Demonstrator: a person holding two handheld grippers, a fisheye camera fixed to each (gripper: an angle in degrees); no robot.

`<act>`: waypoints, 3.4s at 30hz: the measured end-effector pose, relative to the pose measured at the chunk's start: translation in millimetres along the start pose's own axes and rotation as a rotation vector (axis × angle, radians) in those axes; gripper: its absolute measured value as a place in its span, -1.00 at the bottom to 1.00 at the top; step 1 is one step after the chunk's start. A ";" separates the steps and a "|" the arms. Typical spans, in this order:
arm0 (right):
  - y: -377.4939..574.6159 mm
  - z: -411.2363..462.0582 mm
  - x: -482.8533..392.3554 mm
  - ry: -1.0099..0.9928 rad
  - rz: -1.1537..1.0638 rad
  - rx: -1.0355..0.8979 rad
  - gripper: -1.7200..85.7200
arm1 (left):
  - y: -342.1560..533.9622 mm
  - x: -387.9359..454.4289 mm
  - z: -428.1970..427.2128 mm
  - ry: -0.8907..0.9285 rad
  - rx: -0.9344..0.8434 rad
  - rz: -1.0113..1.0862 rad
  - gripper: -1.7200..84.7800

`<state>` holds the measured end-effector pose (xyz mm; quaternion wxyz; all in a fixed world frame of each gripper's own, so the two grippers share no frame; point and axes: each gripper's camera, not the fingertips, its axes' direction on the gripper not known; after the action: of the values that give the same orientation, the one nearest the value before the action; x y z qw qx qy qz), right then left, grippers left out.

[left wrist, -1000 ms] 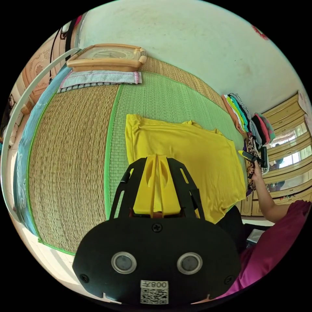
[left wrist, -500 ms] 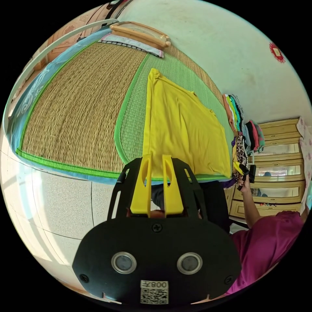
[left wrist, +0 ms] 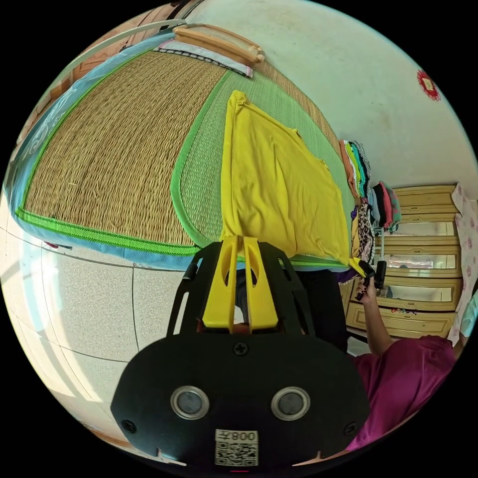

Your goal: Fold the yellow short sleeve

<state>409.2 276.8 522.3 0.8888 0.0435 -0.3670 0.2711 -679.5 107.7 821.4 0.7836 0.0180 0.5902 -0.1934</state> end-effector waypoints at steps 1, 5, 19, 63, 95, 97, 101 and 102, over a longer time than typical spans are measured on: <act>2.8 -0.2 1.1 -0.005 0.004 0.004 -0.75 | 1.0 -1.2 -0.7 0.000 0.000 0.001 -0.89; 10.3 2.5 2.5 0.017 0.007 -0.001 -0.75 | 8.2 -10.8 -3.7 0.004 0.000 0.008 -0.89; 29.2 11.9 17.8 0.010 0.022 -0.039 -0.87 | 33.8 -48.7 -7.3 0.041 -0.013 -0.038 -0.94; 36.4 -18.4 51.0 -0.045 -0.061 -0.093 -0.93 | 74.5 -125.3 -27.3 0.104 0.050 -0.081 -0.95; 23.5 5.1 75.1 -0.081 0.055 -0.131 -0.96 | 67.3 -97.4 15.0 0.065 0.073 -0.105 -0.95; 26.4 5.7 74.0 -0.066 0.068 -0.116 -0.96 | 67.4 -91.9 15.2 0.084 0.105 -0.103 -0.95; 32.9 -4.0 70.4 -0.015 0.114 -0.036 -0.96 | 54.0 -60.5 24.4 0.077 0.118 -0.024 -0.95; 34.4 -7.7 61.0 -0.012 0.096 0.003 -0.96 | 48.4 -49.9 29.8 0.064 0.110 0.004 -0.96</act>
<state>432.0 335.7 553.7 0.8725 0.0288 -0.3734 0.3137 -647.8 158.9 867.3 0.7623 0.0685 0.6035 -0.2235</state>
